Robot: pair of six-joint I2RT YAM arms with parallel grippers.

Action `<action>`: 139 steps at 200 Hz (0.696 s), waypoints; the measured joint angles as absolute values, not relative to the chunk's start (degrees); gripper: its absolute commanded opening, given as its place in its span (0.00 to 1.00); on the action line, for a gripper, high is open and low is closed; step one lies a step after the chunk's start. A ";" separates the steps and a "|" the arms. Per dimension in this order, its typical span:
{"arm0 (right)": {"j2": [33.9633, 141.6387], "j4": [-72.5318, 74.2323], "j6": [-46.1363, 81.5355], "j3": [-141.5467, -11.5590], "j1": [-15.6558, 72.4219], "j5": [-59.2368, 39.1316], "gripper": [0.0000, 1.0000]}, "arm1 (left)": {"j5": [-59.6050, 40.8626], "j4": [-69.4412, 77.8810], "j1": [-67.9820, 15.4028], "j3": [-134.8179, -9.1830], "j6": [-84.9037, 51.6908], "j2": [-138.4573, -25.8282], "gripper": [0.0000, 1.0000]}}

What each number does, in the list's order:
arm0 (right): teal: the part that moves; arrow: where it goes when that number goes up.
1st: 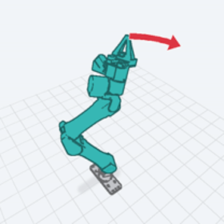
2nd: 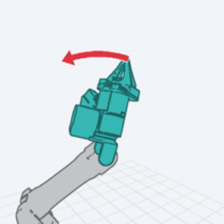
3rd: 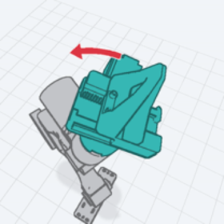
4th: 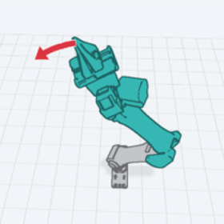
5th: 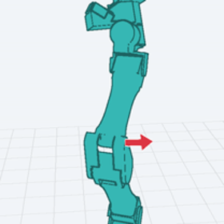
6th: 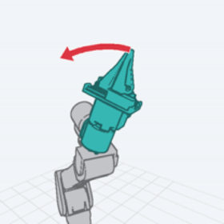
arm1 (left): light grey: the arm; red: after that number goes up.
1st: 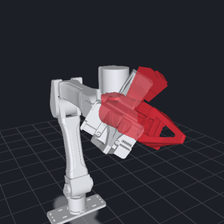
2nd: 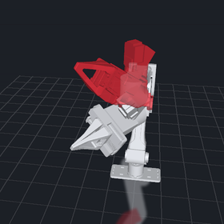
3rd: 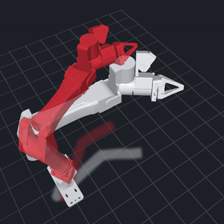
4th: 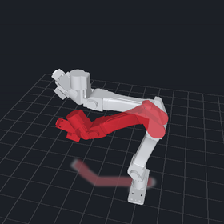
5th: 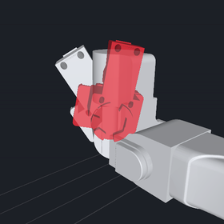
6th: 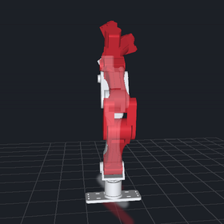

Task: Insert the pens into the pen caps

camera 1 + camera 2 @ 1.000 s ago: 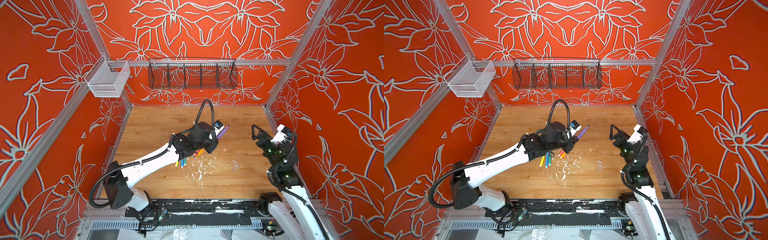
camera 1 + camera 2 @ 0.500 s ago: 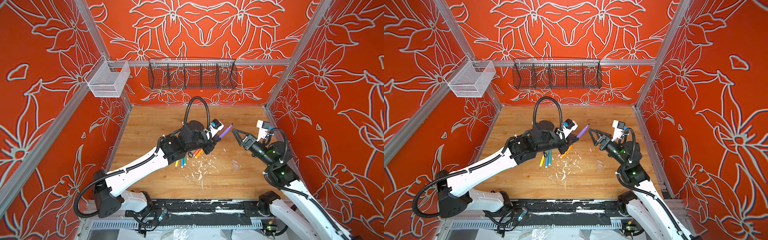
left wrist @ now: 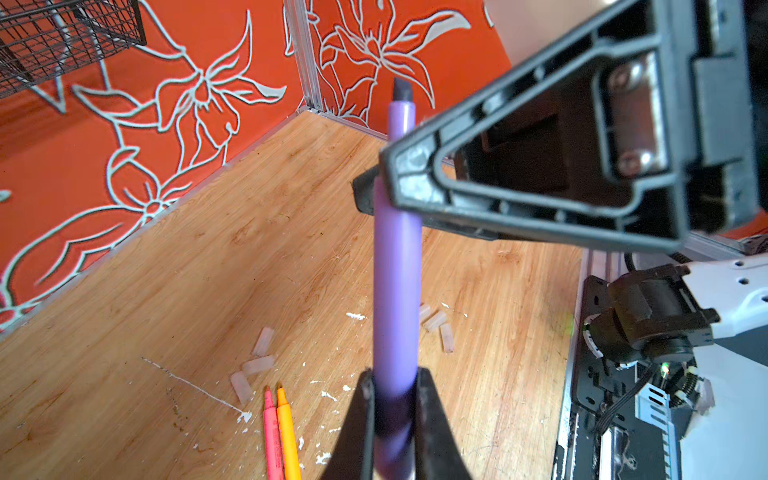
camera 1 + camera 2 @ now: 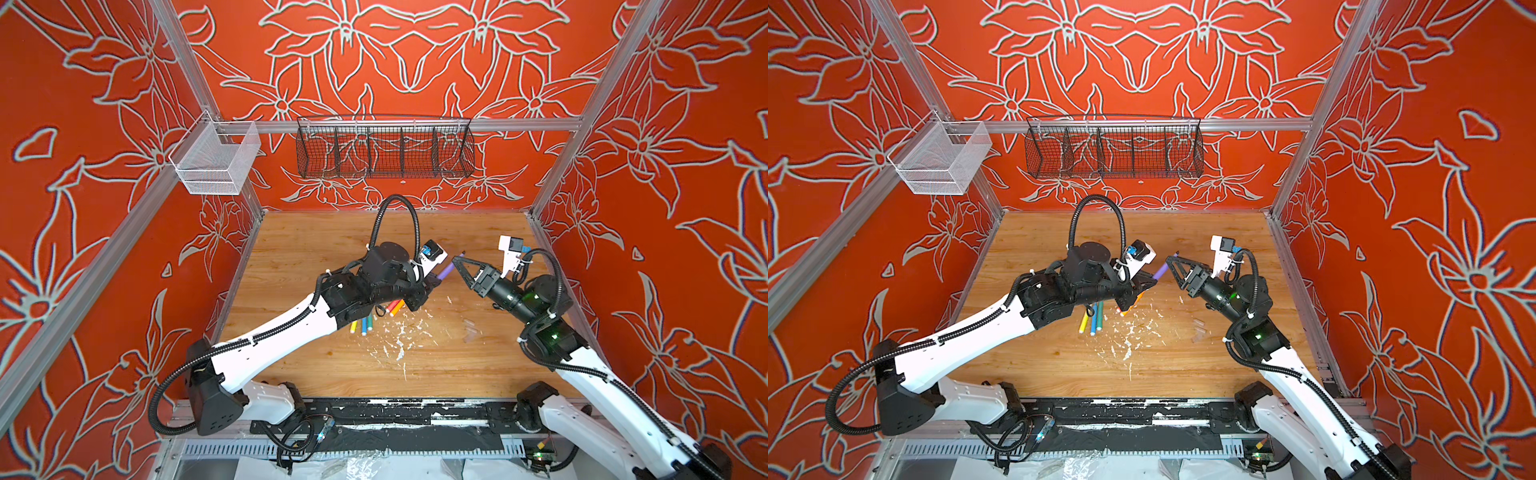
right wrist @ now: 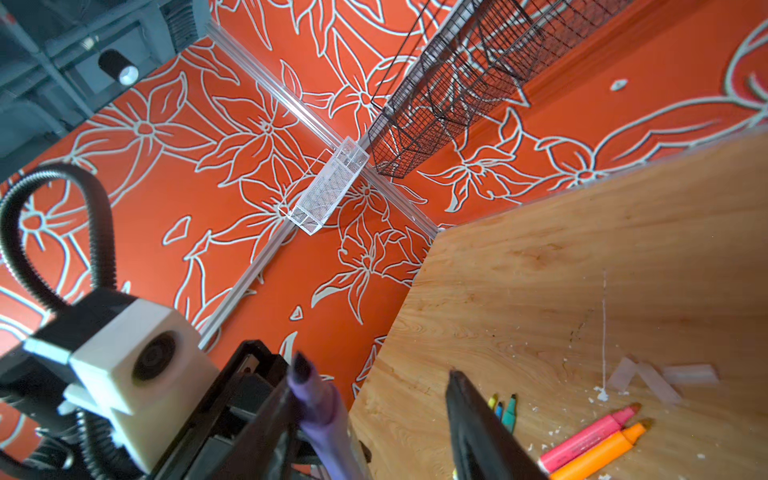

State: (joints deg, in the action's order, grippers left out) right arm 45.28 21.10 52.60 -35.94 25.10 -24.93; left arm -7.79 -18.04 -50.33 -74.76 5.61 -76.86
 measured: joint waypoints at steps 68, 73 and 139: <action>47.09 22.70 52.16 -36.67 29.98 -24.93 0.22 | -8.36 -18.11 -50.33 -74.08 5.52 -76.25 0.00; 47.29 22.57 51.90 -36.88 30.11 -24.91 0.19 | -8.21 -18.11 -50.33 -74.08 5.52 -76.25 0.00; 47.83 19.99 48.80 -37.82 31.64 -21.91 0.00 | -6.81 -17.93 -50.33 -74.08 6.39 -76.23 0.37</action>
State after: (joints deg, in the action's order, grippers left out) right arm 47.83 19.99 48.80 -37.82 31.64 -21.91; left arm -6.81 -17.93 -50.33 -74.08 6.39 -76.23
